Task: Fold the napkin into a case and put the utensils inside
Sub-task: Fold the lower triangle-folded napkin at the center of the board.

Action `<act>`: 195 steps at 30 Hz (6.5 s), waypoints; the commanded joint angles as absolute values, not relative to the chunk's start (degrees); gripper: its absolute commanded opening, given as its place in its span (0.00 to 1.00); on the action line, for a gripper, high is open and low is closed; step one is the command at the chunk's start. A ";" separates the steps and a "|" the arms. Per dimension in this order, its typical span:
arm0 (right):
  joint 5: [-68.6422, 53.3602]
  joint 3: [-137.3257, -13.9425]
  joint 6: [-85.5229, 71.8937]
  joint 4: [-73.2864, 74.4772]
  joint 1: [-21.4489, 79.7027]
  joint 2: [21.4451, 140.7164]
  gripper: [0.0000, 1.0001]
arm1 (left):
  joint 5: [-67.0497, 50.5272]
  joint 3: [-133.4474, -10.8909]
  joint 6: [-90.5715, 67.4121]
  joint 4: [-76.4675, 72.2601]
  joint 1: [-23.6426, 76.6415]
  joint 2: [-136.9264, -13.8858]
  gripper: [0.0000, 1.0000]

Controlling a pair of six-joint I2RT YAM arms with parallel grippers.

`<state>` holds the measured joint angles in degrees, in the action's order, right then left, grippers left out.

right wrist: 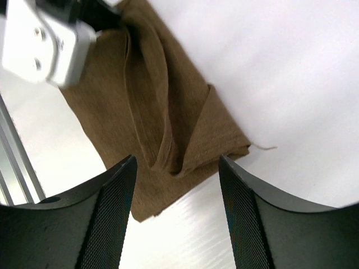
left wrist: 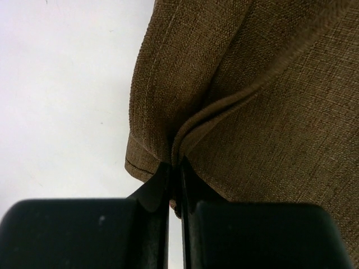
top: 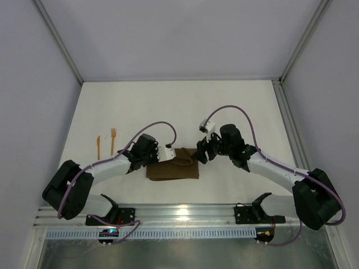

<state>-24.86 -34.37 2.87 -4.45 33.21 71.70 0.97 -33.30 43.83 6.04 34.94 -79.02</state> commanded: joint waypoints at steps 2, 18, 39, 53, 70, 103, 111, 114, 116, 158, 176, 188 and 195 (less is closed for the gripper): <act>-28.65 -39.80 -3.25 -6.33 31.29 72.76 0.64 | 1.41 -33.22 45.18 4.13 36.30 -77.96 0.05; -26.99 -44.58 -6.25 -10.09 35.59 89.66 0.29 | 2.46 -34.80 40.35 7.47 37.35 -75.76 0.27; -15.39 -42.72 -6.49 5.96 35.95 76.48 0.52 | 8.43 -48.95 24.27 26.81 35.07 -82.79 0.52; -15.29 -37.35 -11.34 0.62 38.49 77.78 0.74 | -8.17 -54.49 10.73 36.29 24.96 -83.13 0.64; -16.70 -37.53 -12.39 -3.52 39.73 83.23 0.42 | -14.59 -56.51 8.61 36.91 22.85 -91.58 0.40; -13.36 -40.95 -9.58 2.71 39.99 86.40 0.08 | -13.89 -57.21 9.93 38.32 22.76 -90.53 0.02; -9.05 -46.92 -5.98 8.17 39.64 84.29 0.07 | -13.53 -60.82 10.46 41.39 22.76 -87.02 0.00; -9.05 -48.77 -5.01 8.35 38.59 84.29 0.07 | -13.80 -62.49 10.46 41.83 22.76 -87.01 0.01; -9.49 -49.57 -4.31 8.26 37.88 85.07 0.07 | -14.32 -63.45 10.02 41.84 22.76 -87.97 0.02; -12.83 -52.91 -3.60 6.07 30.15 94.92 0.06 | 3.42 -55.02 22.32 29.36 47.61 -81.02 0.70; -13.62 -55.55 -3.95 6.77 29.18 96.50 0.06 | 5.10 -52.83 26.98 18.02 55.20 -96.50 0.58; -10.72 -60.11 -3.69 7.04 27.16 102.13 0.03 | 1.14 -50.27 27.60 20.39 55.46 -93.96 0.06; -12.83 -58.80 -5.62 5.28 27.07 100.11 0.03 | 1.67 -50.10 28.30 19.42 55.46 -93.43 0.06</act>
